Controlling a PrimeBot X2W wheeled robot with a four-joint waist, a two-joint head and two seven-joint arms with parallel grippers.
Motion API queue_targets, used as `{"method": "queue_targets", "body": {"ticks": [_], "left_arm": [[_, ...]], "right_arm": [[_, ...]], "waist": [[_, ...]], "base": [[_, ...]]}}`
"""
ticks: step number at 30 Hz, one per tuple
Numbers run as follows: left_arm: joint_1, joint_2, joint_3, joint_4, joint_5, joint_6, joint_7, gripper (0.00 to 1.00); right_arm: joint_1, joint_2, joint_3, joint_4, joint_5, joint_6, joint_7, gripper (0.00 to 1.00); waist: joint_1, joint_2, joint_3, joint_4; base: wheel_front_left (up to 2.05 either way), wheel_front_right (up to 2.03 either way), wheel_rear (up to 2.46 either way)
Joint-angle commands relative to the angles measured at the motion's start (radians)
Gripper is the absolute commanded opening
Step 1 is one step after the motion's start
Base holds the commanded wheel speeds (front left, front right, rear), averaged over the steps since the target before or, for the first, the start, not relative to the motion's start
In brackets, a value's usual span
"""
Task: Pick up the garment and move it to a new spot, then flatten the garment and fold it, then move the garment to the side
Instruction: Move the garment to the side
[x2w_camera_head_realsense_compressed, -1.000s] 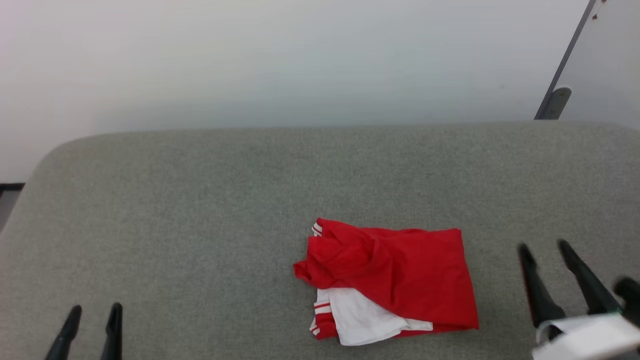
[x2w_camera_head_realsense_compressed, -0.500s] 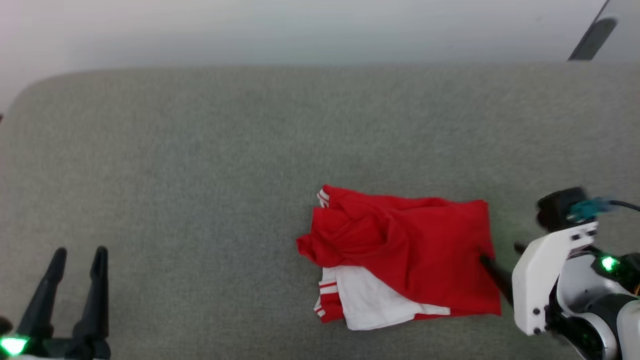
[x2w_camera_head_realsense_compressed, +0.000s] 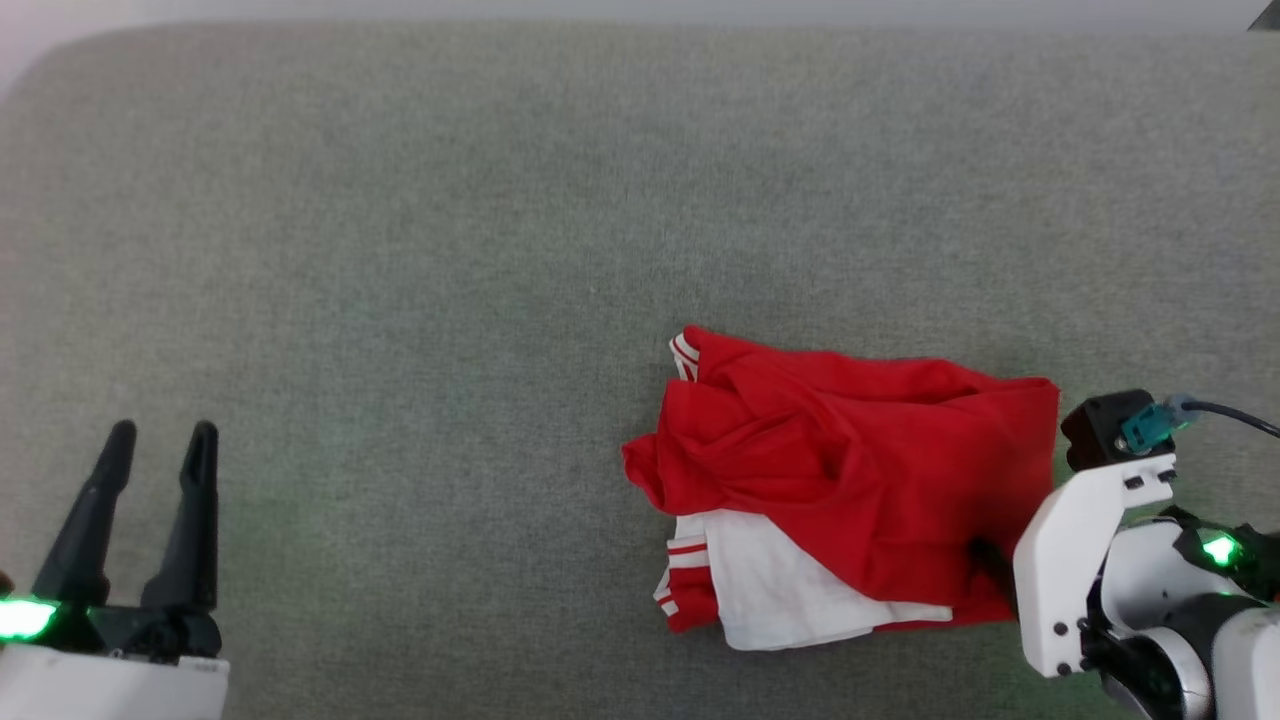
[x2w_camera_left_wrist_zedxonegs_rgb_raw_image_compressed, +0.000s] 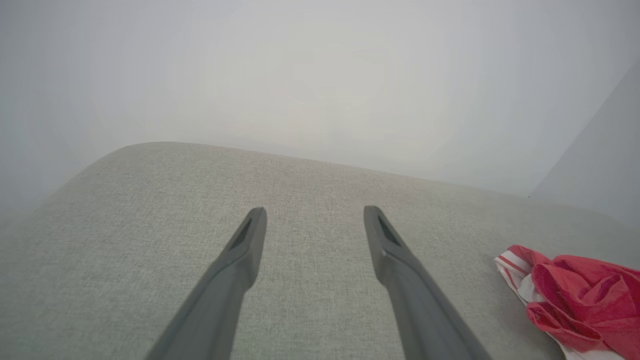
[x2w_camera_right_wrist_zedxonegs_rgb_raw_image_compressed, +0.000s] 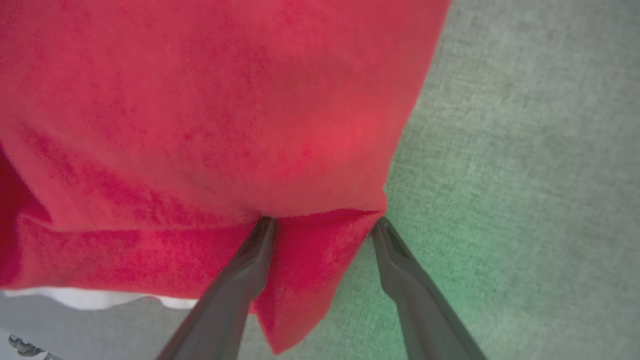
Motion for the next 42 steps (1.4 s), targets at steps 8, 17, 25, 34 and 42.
{"method": "queue_targets", "body": {"ticks": [8, 17, 25, 34, 42], "left_arm": [[-0.038, 0.028, -0.013, -0.001, -0.013, 0.002, 0.001, 1.0], [-0.024, 0.041, 0.018, -0.072, 0.0, 0.002, 0.001, 1.0], [-0.024, 0.103, 0.05, -0.164, 0.044, 0.002, 0.001, 1.0], [-0.046, 0.228, 0.039, -0.279, 0.07, 0.002, 0.001, 1.0], [-0.111, 0.364, 0.091, -0.387, 0.06, 0.002, 0.002, 1.0]], "right_arm": [[-0.017, 0.017, 0.02, 0.097, -0.028, -0.002, -0.124, 0.0], [0.021, 0.011, -0.074, 0.011, 0.023, -0.003, -0.236, 0.0], [0.087, 0.017, -0.245, -0.103, 0.073, -0.002, -0.33, 0.0], [0.13, 0.018, -0.397, -0.115, 0.161, -0.002, -0.486, 0.0], [-0.004, 0.018, -0.499, -0.099, 0.053, -0.002, -0.589, 0.0]], "waist": [[0.0, 0.0, 0.058, -0.008], [0.0, 0.0, 0.04, -0.104], [0.0, 0.0, 0.074, -0.268], [0.0, 0.0, 0.158, -0.412], [0.0, 0.0, 0.291, -0.471]], "base": [[0.0, 0.0, 0.0], [0.0, 0.0, 0.0], [0.0, 0.0, 0.0], [0.0, 0.0, 0.0], [0.0, 0.0, 0.0]]}}
